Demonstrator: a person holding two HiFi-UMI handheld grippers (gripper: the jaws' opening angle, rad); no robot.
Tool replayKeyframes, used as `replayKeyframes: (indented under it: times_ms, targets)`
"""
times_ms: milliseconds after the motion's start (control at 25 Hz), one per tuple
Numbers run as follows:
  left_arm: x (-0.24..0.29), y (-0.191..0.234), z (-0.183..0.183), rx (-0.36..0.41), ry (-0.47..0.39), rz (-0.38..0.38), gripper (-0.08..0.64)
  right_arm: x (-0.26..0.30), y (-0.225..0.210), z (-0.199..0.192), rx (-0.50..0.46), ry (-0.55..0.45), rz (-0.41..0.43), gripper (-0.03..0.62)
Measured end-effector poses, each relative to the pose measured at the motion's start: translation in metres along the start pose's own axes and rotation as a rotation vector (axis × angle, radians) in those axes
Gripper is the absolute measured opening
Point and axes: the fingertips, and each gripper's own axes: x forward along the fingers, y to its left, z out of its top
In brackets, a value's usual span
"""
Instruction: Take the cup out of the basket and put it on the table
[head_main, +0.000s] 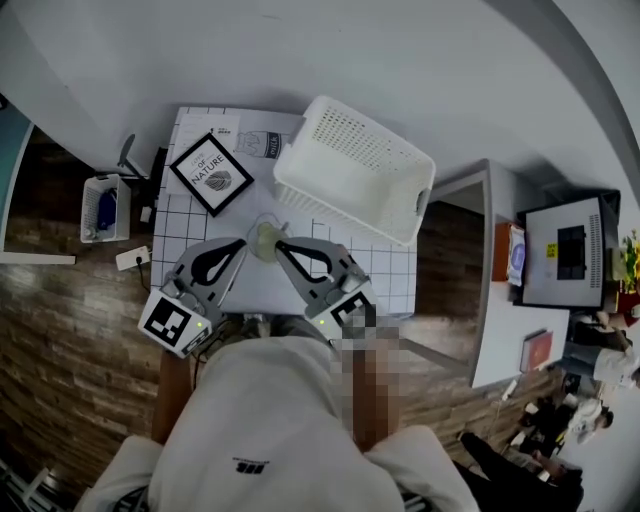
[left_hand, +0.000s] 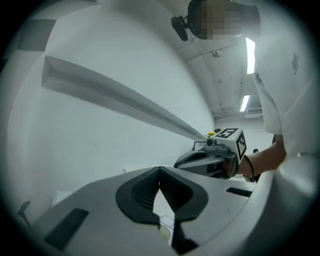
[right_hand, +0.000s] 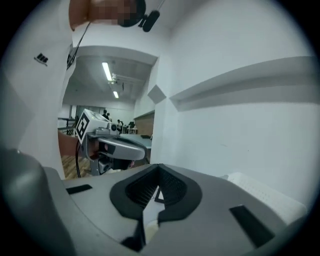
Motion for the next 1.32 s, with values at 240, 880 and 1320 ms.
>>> replayKeyframes:
  times_ms: [240, 880, 1320]
  targets:
    - [-0.004, -0.012, 0.028, 0.028, -0.058, -0.043, 0.005, -0.018, -0.008, 0.018, 0.169, -0.166, -0.044, 0.012]
    - [0.004, -0.023, 0.019, 0.032, -0.019, -0.065, 0.005, -0.035, -0.01, 0.007, 0.17, -0.152, -0.063, 0.012]
    - [0.009, -0.021, 0.015, 0.035, -0.018, -0.06, 0.005, -0.032, -0.009, -0.001, 0.162, -0.127, -0.053, 0.012]
